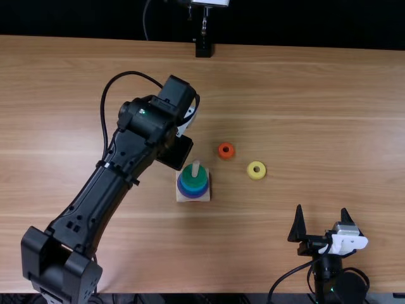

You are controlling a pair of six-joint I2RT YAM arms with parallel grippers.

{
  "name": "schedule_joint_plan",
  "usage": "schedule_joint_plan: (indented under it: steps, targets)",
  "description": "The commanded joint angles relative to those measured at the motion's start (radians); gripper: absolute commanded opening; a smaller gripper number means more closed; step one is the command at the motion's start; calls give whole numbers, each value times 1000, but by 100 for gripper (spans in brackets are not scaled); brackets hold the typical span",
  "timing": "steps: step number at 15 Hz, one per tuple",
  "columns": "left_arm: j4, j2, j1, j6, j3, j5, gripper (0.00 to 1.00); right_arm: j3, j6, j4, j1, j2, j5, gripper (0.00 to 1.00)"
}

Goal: Build the Hanoi tower: stack the rings onto the peg from bottom to top in this color order: purple, dark blue, light blue, dark green, light green, yellow, orange.

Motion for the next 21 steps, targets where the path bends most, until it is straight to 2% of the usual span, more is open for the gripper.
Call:
schedule_joint_plan:
  steps: [1,7,10,12,14,21]
  targets:
    - [-27,-42,-15,-51,46,8,0,-13,4,-4,-10,-12,0,100]
    - [-65,-60,-75,-54,119,3,0,-13,4,-4,-10,-12,0,100]
    - [-63,-59,-95,-115,152,3,0,-13,4,-4,-10,-12,0,100]
    - [-63,-59,-114,-124,152,3,0,-13,4,-4,-10,-12,0,100]
    - [-63,-59,-130,-156,152,3,0,-13,4,-4,-10,-12,0,100]
    - [-62,-56,-173,-192,149,3,0,-13,4,-4,-10,-12,0,100]
